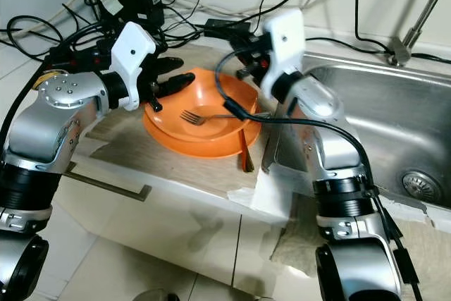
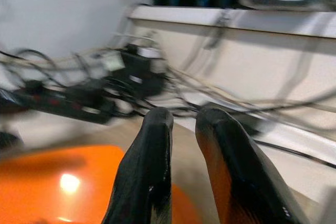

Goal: Kitchen organization

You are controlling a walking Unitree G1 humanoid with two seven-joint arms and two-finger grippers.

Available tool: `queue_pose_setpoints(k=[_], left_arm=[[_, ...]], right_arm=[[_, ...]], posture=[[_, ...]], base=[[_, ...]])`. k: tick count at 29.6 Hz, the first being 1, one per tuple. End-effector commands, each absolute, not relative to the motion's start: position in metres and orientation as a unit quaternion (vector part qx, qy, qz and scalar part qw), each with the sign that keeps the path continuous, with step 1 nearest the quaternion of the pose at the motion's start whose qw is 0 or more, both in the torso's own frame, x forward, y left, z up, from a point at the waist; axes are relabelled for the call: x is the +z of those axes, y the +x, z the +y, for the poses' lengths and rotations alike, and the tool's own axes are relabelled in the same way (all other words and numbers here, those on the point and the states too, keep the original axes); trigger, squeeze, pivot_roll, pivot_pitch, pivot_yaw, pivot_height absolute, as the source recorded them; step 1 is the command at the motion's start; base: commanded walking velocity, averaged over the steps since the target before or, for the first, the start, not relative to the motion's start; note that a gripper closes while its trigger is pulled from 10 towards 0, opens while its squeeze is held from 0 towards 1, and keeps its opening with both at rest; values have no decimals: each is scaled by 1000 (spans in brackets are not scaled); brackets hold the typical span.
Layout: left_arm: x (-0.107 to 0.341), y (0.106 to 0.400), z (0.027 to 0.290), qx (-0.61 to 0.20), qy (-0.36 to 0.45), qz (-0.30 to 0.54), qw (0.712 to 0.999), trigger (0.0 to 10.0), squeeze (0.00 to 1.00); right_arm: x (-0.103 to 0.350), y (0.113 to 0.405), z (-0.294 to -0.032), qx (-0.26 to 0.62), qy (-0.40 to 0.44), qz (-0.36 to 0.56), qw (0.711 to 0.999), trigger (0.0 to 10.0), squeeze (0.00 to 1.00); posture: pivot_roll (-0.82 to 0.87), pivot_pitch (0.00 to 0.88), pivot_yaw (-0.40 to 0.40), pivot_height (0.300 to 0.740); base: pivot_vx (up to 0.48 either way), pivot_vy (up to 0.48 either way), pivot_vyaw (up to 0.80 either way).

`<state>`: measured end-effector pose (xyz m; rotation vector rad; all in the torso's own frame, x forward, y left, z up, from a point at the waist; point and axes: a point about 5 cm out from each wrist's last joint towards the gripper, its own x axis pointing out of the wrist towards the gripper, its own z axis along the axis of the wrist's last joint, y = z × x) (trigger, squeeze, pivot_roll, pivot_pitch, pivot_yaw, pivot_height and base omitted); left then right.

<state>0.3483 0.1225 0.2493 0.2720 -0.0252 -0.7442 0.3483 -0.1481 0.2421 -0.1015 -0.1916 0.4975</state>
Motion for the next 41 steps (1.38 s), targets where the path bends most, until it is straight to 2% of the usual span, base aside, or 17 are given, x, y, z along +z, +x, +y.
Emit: queue_pose_setpoints(k=[1, 7, 13, 19, 20, 25, 30, 41], left_arm=[[262, 356, 133, -319, 112, -29, 941, 10000, 0], [272, 363, 152, -239, 68, -64, 966, 10000, 0], [266, 356, 166, -197, 26, -58, 978, 10000, 0], [258, 343, 182, -154, 28, -54, 986, 10000, 0], [257, 340, 184, -149, 26, -54, 987, 10000, 0], [249, 334, 185, -128, 1, -56, 990, 10000, 0], [228, 325, 177, -108, -31, -58, 992, 10000, 0], [206, 322, 166, -98, -35, -54, 993, 10000, 0]], right_arm=[[243, 348, -160, 218, -58, -98, 969, 10000, 1000], [241, 340, -183, 152, -111, -122, 974, 10000, 1000], [238, 332, -204, 75, -103, -130, 983, 10000, 1000], [231, 317, -221, 3, -99, -133, 986, 10000, 1000], [228, 313, -222, -11, -105, -132, 986, 10000, 0], [216, 302, -215, -34, -103, -130, 986, 10000, 0], [195, 288, -197, -27, -75, -126, 989, 10000, 0], [171, 278, -194, -24, -66, -133, 989, 10000, 0]], posture=[[-6, 0, 33, 740], [-17, 0, 44, 740], [-16, 0, 50, 740], [-6, 0, 50, 740], [-6, 0, 50, 740], [-3, 0, 45, 740], [-1, 0, 43, 740], [-6, 0, 47, 740]], base=[[0, 0, 0], [0, 0, 0], [0, 0, 0], [0, 0, 0], [0, 0, 0], [0, 0, 0], [0, 0, 0], [0, 0, 0]])
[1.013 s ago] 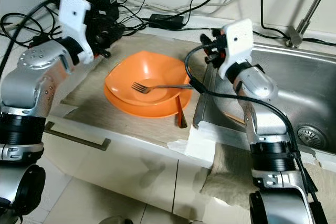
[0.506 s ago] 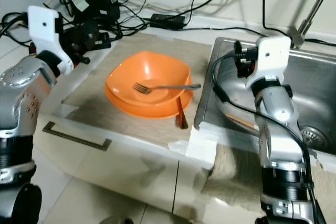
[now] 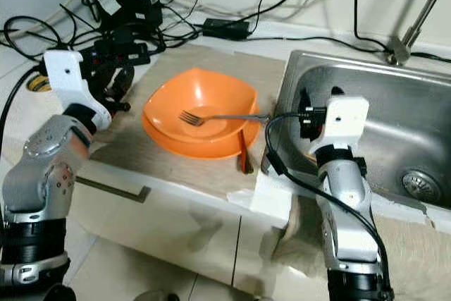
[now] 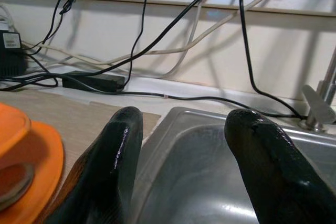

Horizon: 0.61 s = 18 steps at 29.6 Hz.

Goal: Kitchen organization

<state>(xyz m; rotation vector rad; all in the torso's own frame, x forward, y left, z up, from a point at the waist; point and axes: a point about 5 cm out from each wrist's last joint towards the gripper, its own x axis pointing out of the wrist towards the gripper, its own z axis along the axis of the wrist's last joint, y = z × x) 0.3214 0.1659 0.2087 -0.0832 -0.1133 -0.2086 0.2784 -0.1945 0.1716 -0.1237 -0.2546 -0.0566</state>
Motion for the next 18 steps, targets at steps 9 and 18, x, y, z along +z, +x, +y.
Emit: queue_pose_setpoints(k=[9, 18], left_arm=[[197, 322, 164, -103, -10, -47, 994, 10000, 0], [186, 322, 162, -116, 8, -33, 993, 10000, 0]], right_arm=[[146, 272, -201, -49, -54, -114, 991, 10000, 0], [140, 274, -192, -46, -44, -111, 992, 10000, 0]], posture=[[-11, 0, 60, 740], [-12, 0, 69, 740]], base=[[0, 0, 0], [0, 0, 0]])
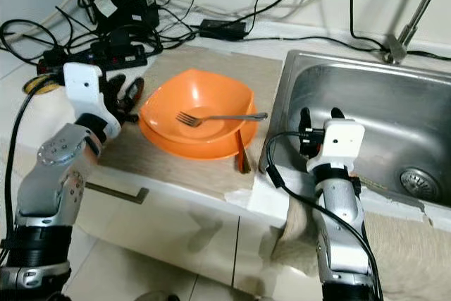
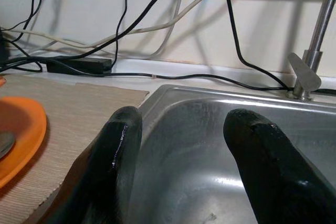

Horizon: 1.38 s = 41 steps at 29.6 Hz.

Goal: Kitchen organization

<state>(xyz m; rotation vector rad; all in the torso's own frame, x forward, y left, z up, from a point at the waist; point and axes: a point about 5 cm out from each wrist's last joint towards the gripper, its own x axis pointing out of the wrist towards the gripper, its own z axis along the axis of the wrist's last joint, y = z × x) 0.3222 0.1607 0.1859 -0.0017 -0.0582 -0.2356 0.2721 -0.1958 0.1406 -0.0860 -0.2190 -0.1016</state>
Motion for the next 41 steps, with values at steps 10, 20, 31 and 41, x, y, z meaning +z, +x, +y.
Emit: queue_pose_setpoints(k=[10, 20, 31, 41], left_arm=[[187, 326, 165, -124, 3, -20, 992, 10000, 0], [188, 328, 167, -126, 2, -20, 992, 10000, 1000], [194, 331, 168, -128, -2, -27, 991, 10000, 1000], [194, 332, 168, -132, -2, -25, 991, 10000, 1000]], right_arm=[[152, 282, -184, -32, -40, -128, 990, 10000, 0], [158, 285, -183, -27, -45, -136, 989, 10000, 0], [161, 287, -182, -22, -50, -139, 989, 10000, 0], [160, 287, -181, -19, -52, -138, 989, 10000, 0]], posture=[[-10, 0, 63, 740], [-9, 0, 61, 740], [-11, 0, 60, 740], [-14, 0, 61, 740]], base=[[0, 0, 0], [0, 0, 0], [0, 0, 0], [0, 0, 0]])
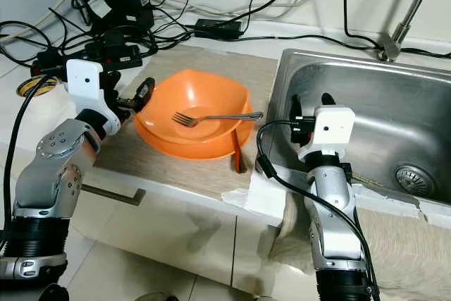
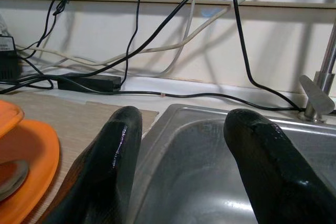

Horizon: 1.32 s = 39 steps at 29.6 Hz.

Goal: Kitchen organization

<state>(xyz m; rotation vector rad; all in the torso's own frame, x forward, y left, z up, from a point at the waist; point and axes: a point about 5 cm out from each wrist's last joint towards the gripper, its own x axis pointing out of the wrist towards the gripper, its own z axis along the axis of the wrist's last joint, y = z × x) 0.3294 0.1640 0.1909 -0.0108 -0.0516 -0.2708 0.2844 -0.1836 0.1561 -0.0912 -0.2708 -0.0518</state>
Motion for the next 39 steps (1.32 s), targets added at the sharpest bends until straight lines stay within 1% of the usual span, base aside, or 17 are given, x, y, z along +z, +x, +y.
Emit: queue_pose_setpoints(k=[1, 9, 10, 11, 17, 18, 19, 23, 26, 33, 35, 36, 39], left_arm=[[194, 332, 167, -136, -2, -25, 990, 10000, 1000], [197, 333, 164, -153, -2, -26, 988, 10000, 1000], [202, 333, 160, -175, -2, -26, 984, 10000, 0], [202, 333, 160, -175, -2, -26, 984, 10000, 0], [221, 335, 146, -253, 0, -32, 967, 10000, 0], [221, 335, 146, -253, 0, -32, 967, 10000, 0], [227, 335, 142, -283, 2, -33, 959, 10000, 0], [230, 336, 136, -330, 29, -24, 943, 10000, 0], [229, 336, 133, -377, 51, -4, 925, 10000, 0], [237, 340, 133, -414, 72, -2, 907, 10000, 0], [239, 339, 131, -443, 84, 0, 892, 10000, 0], [239, 339, 131, -443, 84, 0, 892, 10000, 0], [240, 339, 126, -465, 99, 0, 880, 10000, 0]], right_arm=[[159, 287, -181, -19, -53, -137, 989, 10000, 0], [160, 289, -181, -17, -54, -138, 989, 10000, 0], [160, 290, -181, -17, -55, -138, 989, 10000, 0], [160, 290, -181, -17, -55, -138, 989, 10000, 0], [161, 291, -181, -16, -55, -139, 989, 10000, 0], [161, 291, -181, -16, -55, -139, 989, 10000, 0], [161, 291, -180, -15, -55, -139, 989, 10000, 0], [163, 292, -180, -12, -55, -140, 989, 10000, 0], [165, 293, -183, -9, -55, -139, 989, 10000, 0], [175, 294, -190, 5, -68, -145, 987, 10000, 0], [176, 295, -194, 1, -72, -144, 987, 10000, 0], [176, 295, -194, 1, -72, -144, 987, 10000, 0], [176, 296, -191, 3, -70, -144, 987, 10000, 0]], posture=[[-14, 0, 61, 740], [-12, 0, 61, 740], [-9, 0, 61, 740], [-9, 0, 61, 740], [-11, 0, 62, 740], [-11, 0, 62, 740], [-12, 0, 62, 740], [-14, 0, 61, 740], [-17, 0, 62, 740], [-26, 0, 60, 740], [-27, 0, 59, 740], [-27, 0, 59, 740], [-27, 0, 58, 740]], base=[[0, 0, 0], [0, 0, 0], [0, 0, 0], [0, 0, 0], [0, 0, 0], [0, 0, 0], [0, 0, 0], [0, 0, 0], [0, 0, 0], [0, 0, 0], [0, 0, 0], [0, 0, 0], [0, 0, 0]])
